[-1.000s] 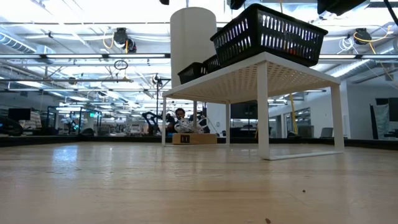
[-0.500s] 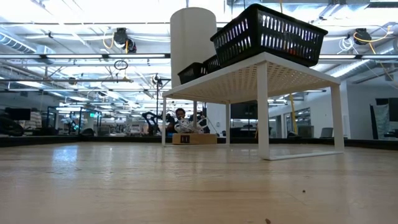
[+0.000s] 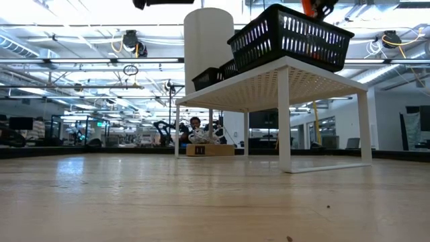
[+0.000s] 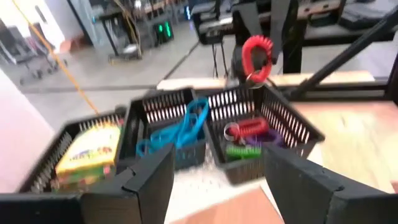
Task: Pick & Place Office Desk Supplies
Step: Put the orange spring rubberband into the bottom black bin on the shelf, then put the yellow spring rubberband into the bottom black bin on the shelf
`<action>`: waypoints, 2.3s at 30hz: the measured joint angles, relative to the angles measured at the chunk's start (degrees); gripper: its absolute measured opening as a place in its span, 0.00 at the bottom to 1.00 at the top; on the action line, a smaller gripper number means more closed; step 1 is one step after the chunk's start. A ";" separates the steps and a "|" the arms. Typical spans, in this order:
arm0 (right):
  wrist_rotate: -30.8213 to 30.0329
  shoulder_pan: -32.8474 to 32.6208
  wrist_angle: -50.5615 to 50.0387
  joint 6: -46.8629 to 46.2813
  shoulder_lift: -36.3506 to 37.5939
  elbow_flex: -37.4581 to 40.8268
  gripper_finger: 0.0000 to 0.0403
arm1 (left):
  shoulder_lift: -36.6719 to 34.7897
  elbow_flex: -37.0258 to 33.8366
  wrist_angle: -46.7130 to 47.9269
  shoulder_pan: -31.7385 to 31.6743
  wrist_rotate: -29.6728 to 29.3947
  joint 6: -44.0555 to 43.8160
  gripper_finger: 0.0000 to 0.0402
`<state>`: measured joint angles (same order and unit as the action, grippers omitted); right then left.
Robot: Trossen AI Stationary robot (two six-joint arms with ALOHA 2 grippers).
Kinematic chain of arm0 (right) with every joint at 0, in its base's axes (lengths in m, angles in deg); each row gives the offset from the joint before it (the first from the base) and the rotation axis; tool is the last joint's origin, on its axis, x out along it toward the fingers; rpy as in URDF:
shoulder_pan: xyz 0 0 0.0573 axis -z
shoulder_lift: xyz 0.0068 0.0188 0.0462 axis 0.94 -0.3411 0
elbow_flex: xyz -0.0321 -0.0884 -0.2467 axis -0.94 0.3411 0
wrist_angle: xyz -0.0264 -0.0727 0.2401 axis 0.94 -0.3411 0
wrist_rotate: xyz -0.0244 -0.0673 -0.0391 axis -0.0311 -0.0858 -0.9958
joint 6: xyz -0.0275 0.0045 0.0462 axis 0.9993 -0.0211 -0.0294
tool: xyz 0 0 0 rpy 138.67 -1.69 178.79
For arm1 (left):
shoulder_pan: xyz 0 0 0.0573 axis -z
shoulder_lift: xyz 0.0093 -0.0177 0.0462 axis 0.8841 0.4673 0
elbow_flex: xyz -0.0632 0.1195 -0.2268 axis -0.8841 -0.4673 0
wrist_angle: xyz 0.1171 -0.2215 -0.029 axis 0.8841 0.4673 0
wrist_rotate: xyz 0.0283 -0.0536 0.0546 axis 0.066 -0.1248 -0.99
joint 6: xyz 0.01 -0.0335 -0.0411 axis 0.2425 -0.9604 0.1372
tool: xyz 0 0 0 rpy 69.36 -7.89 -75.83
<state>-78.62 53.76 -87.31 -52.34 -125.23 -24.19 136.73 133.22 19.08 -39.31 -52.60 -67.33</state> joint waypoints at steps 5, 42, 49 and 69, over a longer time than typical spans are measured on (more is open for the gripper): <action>-0.03 0.06 -2.53 -0.71 -0.98 0.02 0.03 | 0.02 0.00 2.49 -1.15 0.04 -5.39 0.60; 0.16 0.06 -8.67 -9.72 -1.76 0.04 0.69 | 0.04 0.00 2.42 -1.70 4.00 -7.79 0.60; 0.16 0.06 -8.18 -8.23 -0.46 0.04 0.67 | 0.07 0.00 2.90 0.08 11.43 0.28 0.60; 0.03 0.06 -7.77 -6.29 0.30 0.04 0.66 | 10.32 0.01 17.27 17.29 17.56 -28.87 0.60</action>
<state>-78.59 53.83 -95.07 -58.63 -124.93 -24.14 147.05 133.22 36.36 -22.02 -35.04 -96.20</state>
